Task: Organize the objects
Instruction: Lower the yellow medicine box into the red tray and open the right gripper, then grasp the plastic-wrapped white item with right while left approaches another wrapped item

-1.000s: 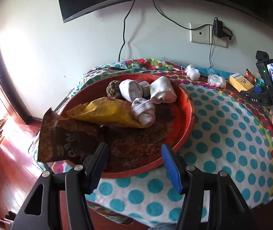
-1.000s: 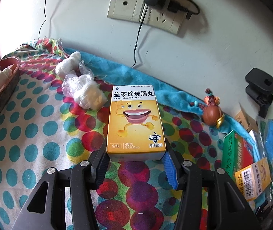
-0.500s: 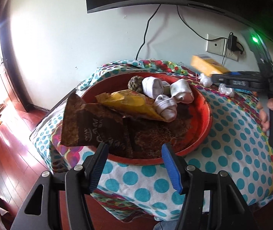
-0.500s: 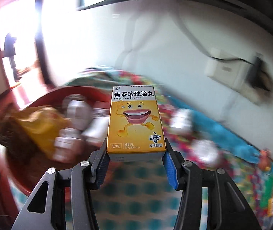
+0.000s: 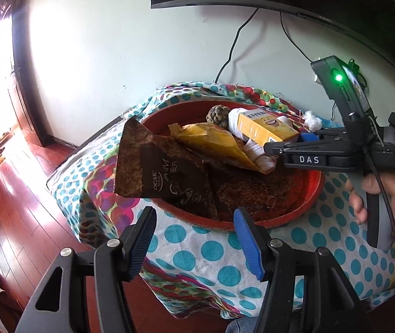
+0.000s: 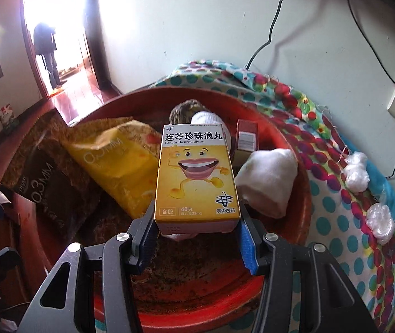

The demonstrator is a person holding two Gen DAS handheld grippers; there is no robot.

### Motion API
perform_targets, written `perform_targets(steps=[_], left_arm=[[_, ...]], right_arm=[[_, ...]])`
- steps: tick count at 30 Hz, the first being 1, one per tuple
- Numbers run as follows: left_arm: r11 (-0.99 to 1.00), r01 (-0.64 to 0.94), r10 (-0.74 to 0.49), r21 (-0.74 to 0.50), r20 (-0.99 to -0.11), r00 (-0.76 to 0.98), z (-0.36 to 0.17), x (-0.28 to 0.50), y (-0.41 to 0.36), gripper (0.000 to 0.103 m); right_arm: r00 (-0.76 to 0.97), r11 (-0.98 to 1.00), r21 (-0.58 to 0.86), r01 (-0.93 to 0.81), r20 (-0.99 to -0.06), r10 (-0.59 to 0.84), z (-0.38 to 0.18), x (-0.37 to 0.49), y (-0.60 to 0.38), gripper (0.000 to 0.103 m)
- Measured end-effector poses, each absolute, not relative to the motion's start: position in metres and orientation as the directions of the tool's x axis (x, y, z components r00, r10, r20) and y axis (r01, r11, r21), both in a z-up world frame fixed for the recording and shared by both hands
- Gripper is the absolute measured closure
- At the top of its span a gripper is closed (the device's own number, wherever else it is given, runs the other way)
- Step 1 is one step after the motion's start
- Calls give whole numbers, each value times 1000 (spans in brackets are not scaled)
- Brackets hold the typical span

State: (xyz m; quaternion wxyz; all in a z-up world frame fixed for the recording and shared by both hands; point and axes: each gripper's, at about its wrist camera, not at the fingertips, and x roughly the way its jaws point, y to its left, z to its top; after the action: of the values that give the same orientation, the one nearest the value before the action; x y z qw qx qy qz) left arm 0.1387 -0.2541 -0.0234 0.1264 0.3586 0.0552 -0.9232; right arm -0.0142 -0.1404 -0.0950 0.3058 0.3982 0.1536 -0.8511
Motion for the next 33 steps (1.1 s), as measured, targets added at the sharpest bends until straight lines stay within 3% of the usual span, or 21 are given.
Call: perform_targets(steps=[5,7,8,19,29,33], left_arm=[[-960,279,-203,-5,-676,-708,-24,138,-253,43],[-961,277,-200,-5,-681,-704,-25,136,-253,43],[-960,281,-205,0,-685,-699,-26,136,-253,43],[-966,259,-202,22,-691,-694,-27,130,-234,43],[-989,132,-139,64,-701,-699,-26,113,-179,43],[-991,91,-134,98,-705,-697,-27,106,-160,43]], right_arm=[[-479,-760,-17,650,-785,-392,-99,-18,-139,52],[-501,-768,-37,639,-778,-379,-97,-16,-137,24],[-516,-771,-47,635,-768,-379,-95,-15,-135,21],[-610,-816,-37,576,-684,-400,-65,-5,-79,21],[-682,-951,-77,298,-715,-156,-91,-64,50,28],[-650,-966,-43,254,-747,-137,-105,-94,79,31]])
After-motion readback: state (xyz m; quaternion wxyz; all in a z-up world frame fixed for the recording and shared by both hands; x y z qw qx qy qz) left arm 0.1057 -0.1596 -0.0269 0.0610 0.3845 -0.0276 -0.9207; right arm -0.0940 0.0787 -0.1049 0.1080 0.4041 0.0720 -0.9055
